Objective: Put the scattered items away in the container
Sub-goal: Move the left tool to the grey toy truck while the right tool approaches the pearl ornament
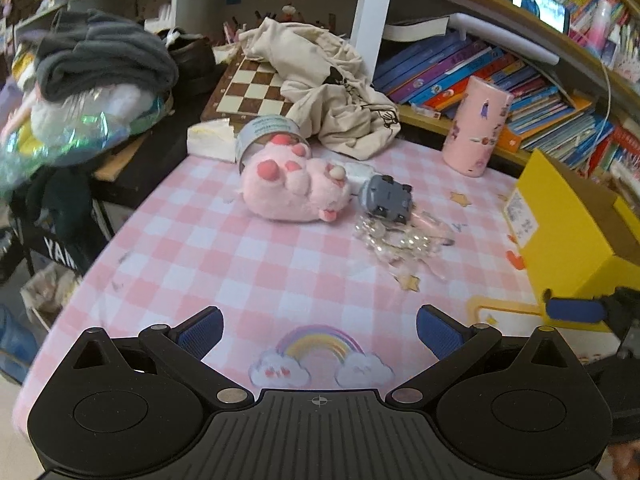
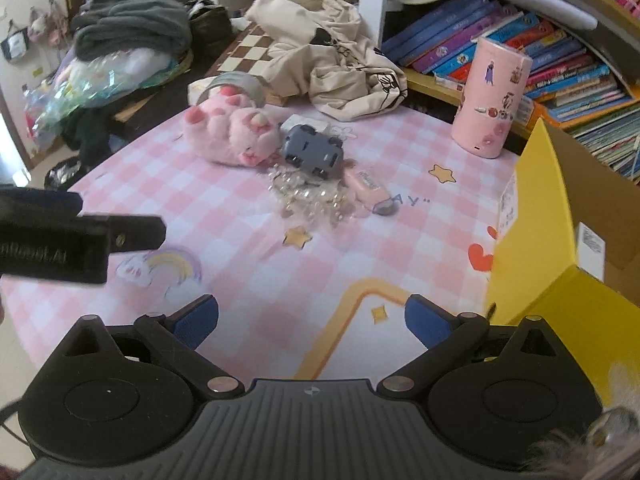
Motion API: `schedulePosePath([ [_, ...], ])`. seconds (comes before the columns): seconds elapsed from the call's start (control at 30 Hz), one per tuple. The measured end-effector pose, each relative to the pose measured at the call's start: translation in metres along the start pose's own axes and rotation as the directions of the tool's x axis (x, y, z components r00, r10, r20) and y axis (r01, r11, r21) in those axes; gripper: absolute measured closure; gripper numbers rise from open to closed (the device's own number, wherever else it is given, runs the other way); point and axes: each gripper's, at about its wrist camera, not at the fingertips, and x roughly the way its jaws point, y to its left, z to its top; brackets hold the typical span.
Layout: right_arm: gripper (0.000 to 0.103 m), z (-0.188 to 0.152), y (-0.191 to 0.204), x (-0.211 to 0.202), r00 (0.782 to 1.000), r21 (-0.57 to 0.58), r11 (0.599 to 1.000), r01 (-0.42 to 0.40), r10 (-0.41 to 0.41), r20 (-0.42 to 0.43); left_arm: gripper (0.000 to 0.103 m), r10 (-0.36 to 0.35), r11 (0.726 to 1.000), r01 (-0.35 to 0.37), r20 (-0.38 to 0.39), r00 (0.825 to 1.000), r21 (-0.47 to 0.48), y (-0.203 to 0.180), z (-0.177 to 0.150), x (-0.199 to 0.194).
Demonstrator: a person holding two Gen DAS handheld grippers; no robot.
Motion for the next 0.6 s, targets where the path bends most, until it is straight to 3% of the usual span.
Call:
schedulePosePath([
  [0.13, 0.003, 0.016, -0.007, 0.02, 1.0, 0.02, 1.0, -0.016, 0.016, 0.014, 0.0, 0.012, 0.999, -0.013, 0.019, 1.0, 0.053, -0.003, 0.016, 0.012],
  [0.23, 0.012, 0.026, -0.012, 0.036, 1.0, 0.033, 0.999, -0.018, 0.017, 0.022, 0.0, 0.029, 0.997, -0.032, 0.044, 0.999, 0.064, -0.003, 0.028, 0.02],
  [0.37, 0.018, 0.043, -0.023, 0.058, 0.999, 0.094, 0.996, -0.001, -0.002, 0.032, 0.0, 0.045, 0.998, -0.046, 0.038, 0.998, 0.044, 0.001, 0.041, 0.034],
  [0.6, 0.024, 0.069, -0.028, 0.097, 0.999, 0.086, 0.996, -0.004, 0.001, 0.033, 0.0, 0.058, 0.998, -0.058, 0.015, 0.998, 0.03, 0.005, 0.051, 0.056],
])
